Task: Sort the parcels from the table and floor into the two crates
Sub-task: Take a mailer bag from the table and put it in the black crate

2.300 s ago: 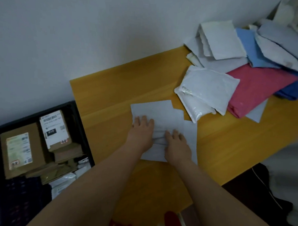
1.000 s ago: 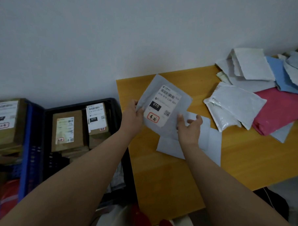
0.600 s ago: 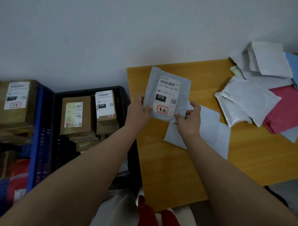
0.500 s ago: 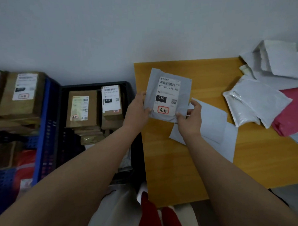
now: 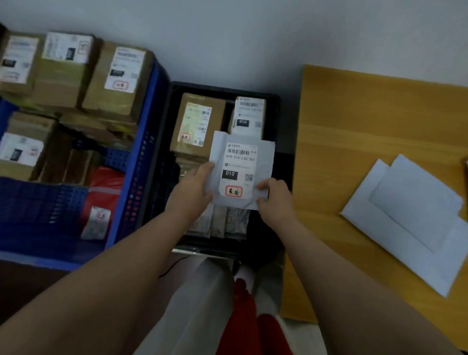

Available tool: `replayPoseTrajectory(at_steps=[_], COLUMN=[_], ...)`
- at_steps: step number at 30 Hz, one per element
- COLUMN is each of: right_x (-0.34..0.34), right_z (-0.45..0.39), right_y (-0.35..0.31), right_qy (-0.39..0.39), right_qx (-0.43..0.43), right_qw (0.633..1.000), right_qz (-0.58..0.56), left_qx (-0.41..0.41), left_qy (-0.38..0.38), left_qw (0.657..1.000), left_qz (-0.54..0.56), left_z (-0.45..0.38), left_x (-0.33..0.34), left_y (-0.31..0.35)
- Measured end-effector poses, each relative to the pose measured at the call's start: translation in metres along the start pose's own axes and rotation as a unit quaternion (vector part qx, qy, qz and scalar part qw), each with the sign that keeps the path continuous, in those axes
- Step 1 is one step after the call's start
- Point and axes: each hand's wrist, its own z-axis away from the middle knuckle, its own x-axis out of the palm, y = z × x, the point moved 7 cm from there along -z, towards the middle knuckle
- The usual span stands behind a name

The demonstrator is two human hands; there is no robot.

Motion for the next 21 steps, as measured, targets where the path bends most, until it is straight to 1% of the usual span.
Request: replayPoseTrajectory(at_steps=[4, 8, 12, 16, 21], right_x=[0.057, 0.110, 0.164, 0.219, 0.271], right_z=[-0.002, -0.006, -0.022, -0.043, -0.074], right_y=[0.005, 0.018, 0.028, 0.041, 0.061], right_qy=[-0.063, -0.134, -0.198, -0.273, -0.312], right_qx=[0.031, 0.043, 0.021, -0.014, -0.034], right_qw=[0.997, 0.987, 0.972, 0.945, 0.917], right_qz=[0.040, 0.079, 0.124, 0.181, 0.244], left_qx=[-0.032, -0.066, -0.100, -0.124, -0.162], left_qy=[-0.033, -0.090, -0.141, -0.192, -0.239], left_qw=[0.998, 0.990, 0.974, 0.955, 0.937], left_qz=[-0.032, -0.084, -0.145, -0.190, -0.197], left_z=[0.012, 0.018, 0.012, -0.005, -0.034], left_x=[0.017, 0.050, 0.085, 0.116, 0.151], left_y=[-0.044, -0.087, -0.135, -0.175, -0.216])
